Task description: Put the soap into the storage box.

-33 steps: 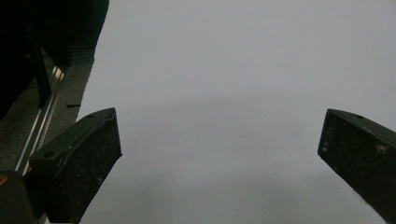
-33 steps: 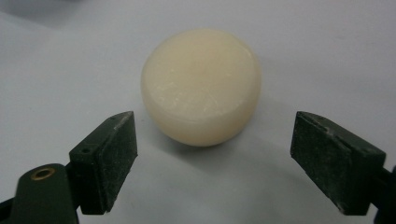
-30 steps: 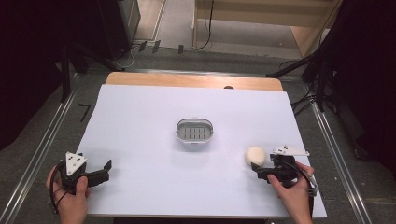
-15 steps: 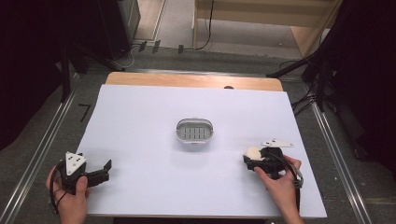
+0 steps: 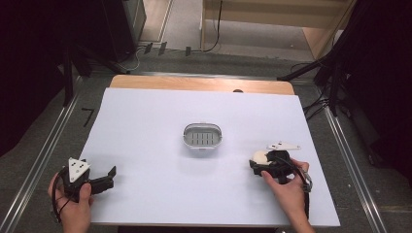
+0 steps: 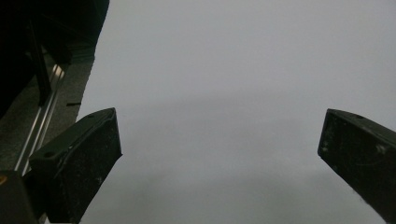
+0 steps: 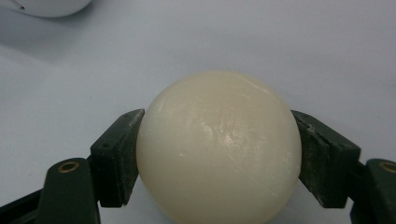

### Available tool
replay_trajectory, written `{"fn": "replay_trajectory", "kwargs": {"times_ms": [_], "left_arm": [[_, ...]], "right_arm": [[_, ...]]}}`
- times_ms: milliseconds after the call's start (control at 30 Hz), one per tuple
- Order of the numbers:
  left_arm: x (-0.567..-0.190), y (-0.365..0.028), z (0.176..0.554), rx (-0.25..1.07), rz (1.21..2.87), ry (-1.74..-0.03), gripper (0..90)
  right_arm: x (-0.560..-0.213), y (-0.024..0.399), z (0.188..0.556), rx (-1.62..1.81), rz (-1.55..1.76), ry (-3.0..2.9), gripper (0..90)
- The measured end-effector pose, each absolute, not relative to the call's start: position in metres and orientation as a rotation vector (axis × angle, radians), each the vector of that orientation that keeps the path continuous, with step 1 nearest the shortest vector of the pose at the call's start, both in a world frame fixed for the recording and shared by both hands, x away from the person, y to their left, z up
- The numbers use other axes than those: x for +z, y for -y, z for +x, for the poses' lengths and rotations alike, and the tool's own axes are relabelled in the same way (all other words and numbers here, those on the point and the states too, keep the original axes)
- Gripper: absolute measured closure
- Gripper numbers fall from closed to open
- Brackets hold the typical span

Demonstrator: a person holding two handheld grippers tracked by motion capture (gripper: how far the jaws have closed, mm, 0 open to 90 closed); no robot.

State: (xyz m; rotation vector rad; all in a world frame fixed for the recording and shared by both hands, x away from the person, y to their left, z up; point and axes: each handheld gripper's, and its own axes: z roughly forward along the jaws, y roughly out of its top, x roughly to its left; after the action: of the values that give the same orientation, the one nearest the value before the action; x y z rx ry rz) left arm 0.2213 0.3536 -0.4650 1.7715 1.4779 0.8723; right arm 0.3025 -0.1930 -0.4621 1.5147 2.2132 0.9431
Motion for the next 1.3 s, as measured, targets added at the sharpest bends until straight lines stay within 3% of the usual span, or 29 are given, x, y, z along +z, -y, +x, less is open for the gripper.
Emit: {"fn": "replay_trajectory", "kwargs": {"times_ms": [1300], "left_arm": [[-0.465, -0.355, 0.221, 0.868, 1.766, -1.477, 0.0]], "right_arm": [[-0.420, 0.132, 0.330, 1.070, 1.415, -2.290, 24.9]]}}
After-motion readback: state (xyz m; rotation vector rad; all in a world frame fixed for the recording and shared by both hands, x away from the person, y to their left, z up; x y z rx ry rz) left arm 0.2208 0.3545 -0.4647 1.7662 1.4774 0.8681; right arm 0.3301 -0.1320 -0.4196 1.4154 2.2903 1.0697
